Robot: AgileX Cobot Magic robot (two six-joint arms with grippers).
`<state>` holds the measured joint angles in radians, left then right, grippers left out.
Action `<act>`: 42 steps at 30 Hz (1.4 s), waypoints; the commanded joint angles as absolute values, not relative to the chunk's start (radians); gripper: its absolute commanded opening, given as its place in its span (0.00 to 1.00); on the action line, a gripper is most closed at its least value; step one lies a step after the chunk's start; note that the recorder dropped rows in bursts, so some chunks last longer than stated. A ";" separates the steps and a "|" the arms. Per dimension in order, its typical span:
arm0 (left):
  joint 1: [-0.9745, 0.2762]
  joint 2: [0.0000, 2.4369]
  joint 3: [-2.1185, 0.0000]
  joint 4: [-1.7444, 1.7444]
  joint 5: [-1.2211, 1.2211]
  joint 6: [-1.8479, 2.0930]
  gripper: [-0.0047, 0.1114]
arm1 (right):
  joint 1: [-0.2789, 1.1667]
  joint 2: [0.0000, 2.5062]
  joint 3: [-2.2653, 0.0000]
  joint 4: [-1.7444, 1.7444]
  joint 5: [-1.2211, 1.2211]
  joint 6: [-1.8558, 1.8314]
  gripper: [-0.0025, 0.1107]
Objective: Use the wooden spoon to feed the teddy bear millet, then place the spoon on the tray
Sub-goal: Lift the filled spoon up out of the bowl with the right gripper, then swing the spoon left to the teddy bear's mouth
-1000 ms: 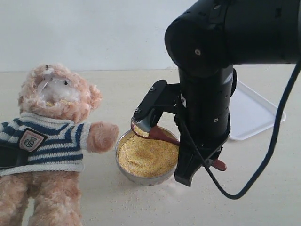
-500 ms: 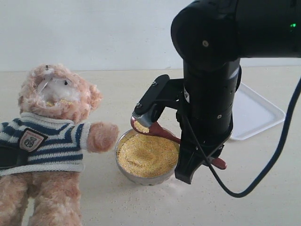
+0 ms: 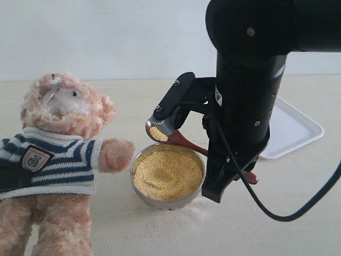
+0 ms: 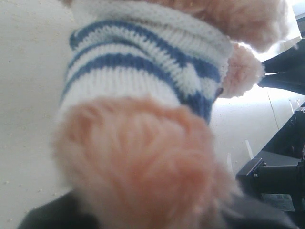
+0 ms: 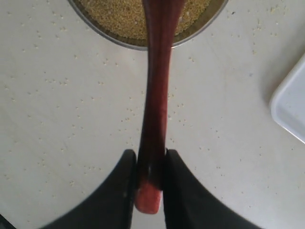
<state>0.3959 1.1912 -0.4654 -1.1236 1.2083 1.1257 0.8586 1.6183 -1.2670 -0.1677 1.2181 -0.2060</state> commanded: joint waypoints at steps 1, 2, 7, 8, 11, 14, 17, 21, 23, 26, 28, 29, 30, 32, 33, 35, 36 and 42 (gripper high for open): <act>0.398 1.182 -0.463 -1.147 1.221 1.129 0.08 | 0.888 1.604 -1.305 -0.191 1.221 -0.216 0.02; 0.398 1.182 -0.463 -1.147 1.221 1.129 0.08 | 0.895 1.604 -1.317 -0.196 1.221 -0.216 0.02; 0.398 1.182 -0.463 -1.147 1.221 1.129 0.08 | 0.930 1.604 -1.356 -0.199 1.221 -0.216 0.02; 0.398 1.182 -0.463 -1.147 1.221 1.129 0.08 | 0.936 1.604 -1.362 -0.196 1.221 -0.214 0.02; 0.398 1.182 -0.463 -1.147 1.221 1.129 0.08 | 0.957 1.604 -1.377 -0.196 1.221 -0.210 0.02; 0.398 1.182 -0.463 -1.147 1.221 1.129 0.08 | 0.970 1.604 -1.401 -0.208 1.221 -0.203 0.02; 0.398 1.182 -0.463 -1.147 1.221 1.129 0.08 | 0.976 1.604 -1.422 -0.216 1.221 -0.196 0.02; 0.398 1.182 -0.463 -1.147 1.221 1.129 0.08 | 0.978 1.604 -1.431 -0.216 1.221 -0.192 0.02; 0.398 1.182 -0.463 -1.147 1.221 1.129 0.08 | 0.988 1.604 -1.431 -0.216 1.221 -0.191 0.02; 0.398 1.182 -0.463 -1.147 1.221 1.129 0.08 | 0.988 1.604 -1.431 -0.216 1.221 -0.191 0.02; 0.398 1.182 -0.463 -1.147 1.221 1.129 0.08 | 0.988 1.604 -1.431 -0.216 1.221 -0.193 0.02; 0.398 1.182 -0.463 -1.147 1.221 1.129 0.08 | 0.988 1.604 -1.431 -0.216 1.221 -0.193 0.02; 0.398 1.182 -0.463 -1.147 1.221 1.129 0.08 | 0.988 1.604 -1.431 -0.216 1.221 -0.193 0.02; 0.398 1.182 -0.463 -1.147 1.221 1.129 0.08 | 0.990 1.604 -1.434 -0.214 1.221 -0.193 0.02; 0.398 1.182 -0.463 -1.147 1.221 1.129 0.08 | 0.998 1.606 -1.439 -0.219 1.221 -0.193 0.02; 0.398 1.182 -0.463 -1.147 1.221 1.129 0.08 | 1.009 1.608 -1.456 -0.229 1.221 -0.196 0.02; 0.398 1.182 -0.463 -1.147 1.221 1.129 0.08 | 1.015 1.615 -1.469 -0.231 1.221 -0.200 0.02; 0.398 1.182 -0.463 -1.147 1.221 1.129 0.08 | 1.063 1.670 -1.543 -0.263 1.221 -0.200 0.02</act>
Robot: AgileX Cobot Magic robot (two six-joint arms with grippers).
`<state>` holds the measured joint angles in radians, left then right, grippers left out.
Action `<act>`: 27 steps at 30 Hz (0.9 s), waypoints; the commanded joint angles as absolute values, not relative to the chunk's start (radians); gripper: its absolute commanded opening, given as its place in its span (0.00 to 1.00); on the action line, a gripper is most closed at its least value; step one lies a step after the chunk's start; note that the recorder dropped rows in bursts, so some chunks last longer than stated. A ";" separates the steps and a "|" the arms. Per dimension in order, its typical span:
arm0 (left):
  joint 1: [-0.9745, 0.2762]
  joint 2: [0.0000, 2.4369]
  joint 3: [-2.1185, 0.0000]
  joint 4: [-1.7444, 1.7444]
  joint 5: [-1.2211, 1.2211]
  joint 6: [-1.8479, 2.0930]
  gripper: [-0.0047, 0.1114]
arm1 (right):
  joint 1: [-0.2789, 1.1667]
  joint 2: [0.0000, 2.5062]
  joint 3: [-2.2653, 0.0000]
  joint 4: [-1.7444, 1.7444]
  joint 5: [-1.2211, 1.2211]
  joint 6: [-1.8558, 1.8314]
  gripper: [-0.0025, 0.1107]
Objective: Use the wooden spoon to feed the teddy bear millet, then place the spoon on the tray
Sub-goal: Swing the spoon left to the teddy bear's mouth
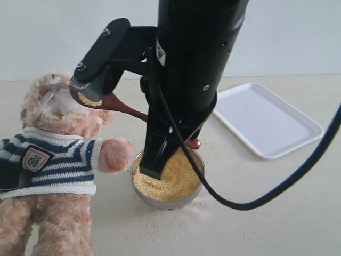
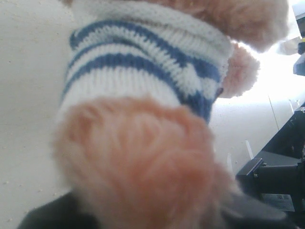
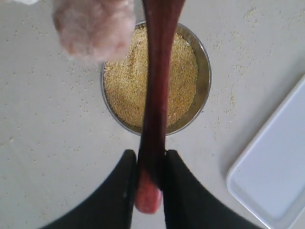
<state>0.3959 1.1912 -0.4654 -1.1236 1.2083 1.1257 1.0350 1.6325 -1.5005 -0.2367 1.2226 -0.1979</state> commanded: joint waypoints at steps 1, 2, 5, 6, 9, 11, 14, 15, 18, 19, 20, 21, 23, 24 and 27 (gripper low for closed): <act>0.398 1.182 -0.463 -1.147 1.221 1.129 0.08 | 1.071 1.684 -1.555 -0.266 1.221 -0.200 0.02; 0.398 1.182 -0.463 -1.147 1.221 1.129 0.08 | 1.081 1.697 -1.565 -0.270 1.221 -0.200 0.02; 0.398 1.182 -0.463 -1.147 1.221 1.129 0.08 | 1.106 1.740 -1.600 -0.282 1.221 -0.212 0.02; 0.398 1.182 -0.463 -1.147 1.221 1.129 0.08 | 1.116 1.754 -1.612 -0.289 1.221 -0.214 0.02; 0.398 1.182 -0.463 -1.147 1.221 1.129 0.08 | 1.137 1.786 -1.650 -0.333 1.221 -0.214 0.02; 0.398 1.182 -0.463 -1.147 1.221 1.129 0.08 | 1.139 1.804 -1.669 -0.365 1.221 -0.214 0.02; 0.398 1.182 -0.463 -1.147 1.221 1.129 0.08 | 1.149 1.827 -1.682 -0.443 1.221 -0.214 0.02; 0.398 1.182 -0.463 -1.147 1.221 1.129 0.08 | 1.149 1.829 -1.682 -0.459 1.221 -0.214 0.02; 0.398 1.182 -0.463 -1.147 1.221 1.129 0.08 | 1.149 1.843 -1.687 -0.483 1.221 -0.214 0.02; 0.398 1.182 -0.463 -1.147 1.221 1.129 0.08 | 1.149 1.845 -1.687 -0.499 1.221 -0.214 0.02; 0.398 1.182 -0.463 -1.147 1.221 1.129 0.08 | 1.149 1.848 -1.687 -0.511 1.221 -0.214 0.02; 0.398 1.182 -0.463 -1.147 1.221 1.129 0.08 | 1.147 1.847 -1.687 -0.527 1.221 -0.214 0.02; 0.398 1.182 -0.463 -1.147 1.221 1.129 0.08 | 1.147 1.848 -1.687 -0.560 1.221 -0.214 0.02; 0.398 1.182 -0.463 -1.147 1.221 1.129 0.08 | 1.147 1.848 -1.687 -0.580 1.221 -0.214 0.02; 0.398 1.182 -0.463 -1.147 1.221 1.129 0.08 | 1.147 1.848 -1.687 -0.634 1.221 -0.212 0.02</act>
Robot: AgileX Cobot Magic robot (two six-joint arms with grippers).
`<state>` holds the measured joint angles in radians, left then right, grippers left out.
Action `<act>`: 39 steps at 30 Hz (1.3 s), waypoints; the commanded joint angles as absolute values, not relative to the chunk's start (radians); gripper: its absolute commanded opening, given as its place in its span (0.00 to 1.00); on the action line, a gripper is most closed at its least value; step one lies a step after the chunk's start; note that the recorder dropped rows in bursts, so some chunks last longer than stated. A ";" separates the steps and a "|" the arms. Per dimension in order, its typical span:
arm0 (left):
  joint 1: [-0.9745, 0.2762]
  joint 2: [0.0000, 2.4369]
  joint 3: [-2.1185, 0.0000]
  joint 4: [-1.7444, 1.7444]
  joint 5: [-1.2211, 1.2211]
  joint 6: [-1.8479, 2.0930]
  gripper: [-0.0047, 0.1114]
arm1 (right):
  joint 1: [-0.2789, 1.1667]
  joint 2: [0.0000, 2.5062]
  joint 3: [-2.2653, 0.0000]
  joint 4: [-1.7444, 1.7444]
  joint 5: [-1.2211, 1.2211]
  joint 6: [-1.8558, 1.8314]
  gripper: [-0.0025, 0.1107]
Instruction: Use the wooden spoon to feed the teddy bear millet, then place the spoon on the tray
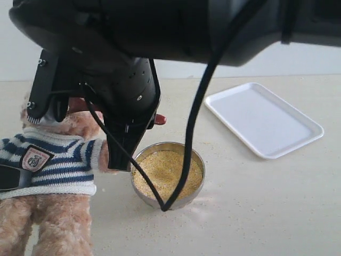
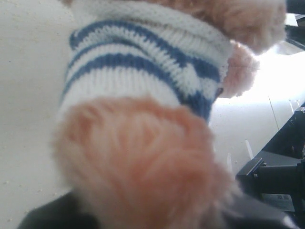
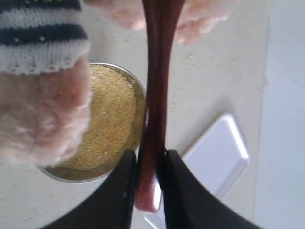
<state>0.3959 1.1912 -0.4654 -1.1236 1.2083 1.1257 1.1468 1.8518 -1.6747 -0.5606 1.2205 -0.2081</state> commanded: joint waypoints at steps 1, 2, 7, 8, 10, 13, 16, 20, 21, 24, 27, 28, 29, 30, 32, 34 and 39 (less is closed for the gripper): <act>0.398 1.182 -0.463 -1.147 1.221 1.129 0.08 | 1.147 1.852 -1.687 -0.655 1.221 -0.207 0.02; 0.398 1.182 -0.463 -1.147 1.221 1.129 0.08 | 1.147 1.857 -1.687 -0.679 1.221 -0.196 0.02; 0.398 1.182 -0.463 -1.147 1.221 1.129 0.08 | 1.153 1.883 -1.687 -0.752 1.221 -0.163 0.02; 0.398 1.182 -0.463 -1.147 1.221 1.129 0.08 | 1.158 1.887 -1.687 -0.768 1.221 -0.152 0.02; 0.398 1.182 -0.463 -1.147 1.221 1.129 0.08 | 1.170 1.896 -1.687 -0.795 1.221 -0.139 0.02; 0.398 1.182 -0.463 -1.147 1.221 1.129 0.08 | 1.188 1.905 -1.687 -0.839 1.221 -0.116 0.02; 0.398 1.182 -0.463 -1.147 1.221 1.129 0.08 | 1.202 1.909 -1.687 -0.847 1.221 -0.105 0.02; 0.398 1.182 -0.463 -1.147 1.221 1.129 0.08 | 1.226 1.926 -1.687 -0.885 1.221 -0.084 0.02; 0.398 1.182 -0.463 -1.147 1.221 1.129 0.08 | 1.231 1.928 -1.687 -0.897 1.221 -0.079 0.02; 0.398 1.182 -0.463 -1.147 1.221 1.129 0.08 | 1.250 1.943 -1.687 -0.952 1.221 -0.055 0.02; 0.398 1.182 -0.463 -1.147 1.221 1.129 0.08 | 1.266 1.947 -1.687 -0.985 1.221 -0.038 0.02; 0.398 1.182 -0.463 -1.147 1.221 1.129 0.08 | 1.266 1.947 -1.687 -0.995 1.221 -0.031 0.02; 0.398 1.182 -0.463 -1.147 1.221 1.129 0.08 | 1.266 1.947 -1.687 -1.002 1.221 -0.028 0.02; 0.398 1.182 -0.463 -1.147 1.221 1.129 0.08 | 1.266 1.947 -1.687 -1.006 1.221 -0.026 0.02; 0.398 1.182 -0.463 -1.147 1.221 1.129 0.08 | 1.266 1.947 -1.687 -1.010 1.221 -0.024 0.02; 0.398 1.182 -0.463 -1.147 1.221 1.129 0.08 | 1.266 1.947 -1.687 -1.016 1.221 -0.020 0.02; 0.398 1.182 -0.463 -1.147 1.221 1.129 0.08 | 1.266 1.943 -1.636 -1.036 1.221 -0.015 0.02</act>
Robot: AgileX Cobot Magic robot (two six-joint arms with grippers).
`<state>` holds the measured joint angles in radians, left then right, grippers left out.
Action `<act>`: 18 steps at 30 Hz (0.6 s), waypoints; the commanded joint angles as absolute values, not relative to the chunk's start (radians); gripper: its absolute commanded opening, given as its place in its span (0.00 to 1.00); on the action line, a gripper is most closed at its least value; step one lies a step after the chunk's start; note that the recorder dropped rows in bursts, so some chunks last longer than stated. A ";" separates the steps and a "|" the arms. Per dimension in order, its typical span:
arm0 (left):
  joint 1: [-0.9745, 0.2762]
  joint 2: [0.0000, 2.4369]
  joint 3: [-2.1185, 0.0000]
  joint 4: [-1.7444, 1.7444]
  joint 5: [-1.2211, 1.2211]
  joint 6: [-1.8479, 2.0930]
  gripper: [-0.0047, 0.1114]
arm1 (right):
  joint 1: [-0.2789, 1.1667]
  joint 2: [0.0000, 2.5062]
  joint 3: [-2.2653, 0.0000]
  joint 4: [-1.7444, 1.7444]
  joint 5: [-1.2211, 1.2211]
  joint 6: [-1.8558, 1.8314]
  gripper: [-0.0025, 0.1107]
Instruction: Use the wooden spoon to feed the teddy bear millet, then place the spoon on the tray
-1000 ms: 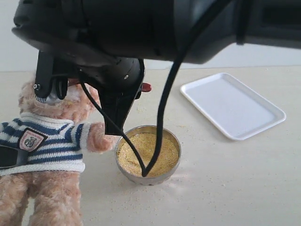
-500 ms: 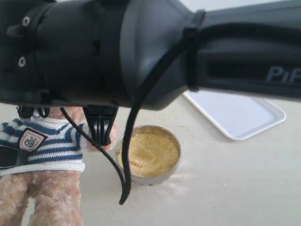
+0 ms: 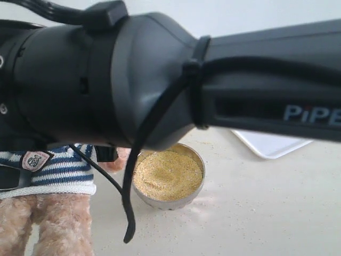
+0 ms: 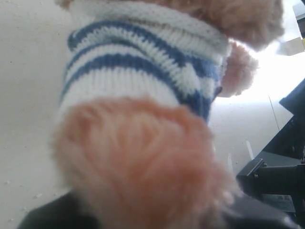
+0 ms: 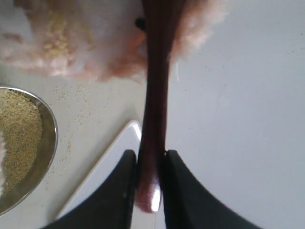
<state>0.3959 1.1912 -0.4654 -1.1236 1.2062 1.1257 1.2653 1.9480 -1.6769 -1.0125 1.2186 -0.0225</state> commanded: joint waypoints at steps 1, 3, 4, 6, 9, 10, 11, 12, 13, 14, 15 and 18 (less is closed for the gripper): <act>0.398 1.182 -0.463 -1.147 1.221 1.129 0.08 | 1.266 1.938 -1.622 -1.040 1.221 -0.012 0.02; 0.398 1.182 -0.463 -1.147 1.221 1.129 0.08 | 1.266 1.937 -1.602 -1.060 1.221 0.000 0.02; 0.398 1.182 -0.463 -1.147 1.221 1.129 0.08 | 1.266 1.934 -1.594 -1.072 1.221 0.012 0.02; 0.398 1.182 -0.463 -1.147 1.221 1.129 0.08 | 1.263 1.927 -1.575 -1.087 1.221 0.017 0.02; 0.398 1.182 -0.463 -1.147 1.221 1.129 0.08 | 1.253 1.916 -1.564 -1.093 1.221 0.031 0.02; 0.398 1.182 -0.463 -1.147 1.221 1.129 0.08 | 1.248 1.911 -1.564 -1.093 1.221 0.044 0.02; 0.398 1.182 -0.463 -1.147 1.221 1.129 0.08 | 1.246 1.905 -1.564 -1.091 1.221 0.052 0.02; 0.398 1.182 -0.463 -1.147 1.221 1.129 0.08 | 1.246 1.904 -1.564 -1.093 1.221 0.057 0.02; 0.398 1.182 -0.463 -1.147 1.221 1.129 0.08 | 1.244 1.900 -1.564 -1.093 1.221 0.057 0.02; 0.398 1.182 -0.463 -1.147 1.221 1.129 0.08 | 1.241 1.900 -1.564 -1.095 1.221 0.057 0.02; 0.398 1.182 -0.463 -1.147 1.221 1.129 0.08 | 1.239 1.900 -1.564 -1.093 1.221 0.055 0.02; 0.398 1.182 -0.463 -1.147 1.221 1.129 0.08 | 1.239 1.894 -1.564 -1.087 1.221 0.062 0.02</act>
<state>0.3959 1.1912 -0.4654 -1.1236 1.2062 1.1257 1.2438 1.9123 -1.5669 -1.0787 1.2148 0.0460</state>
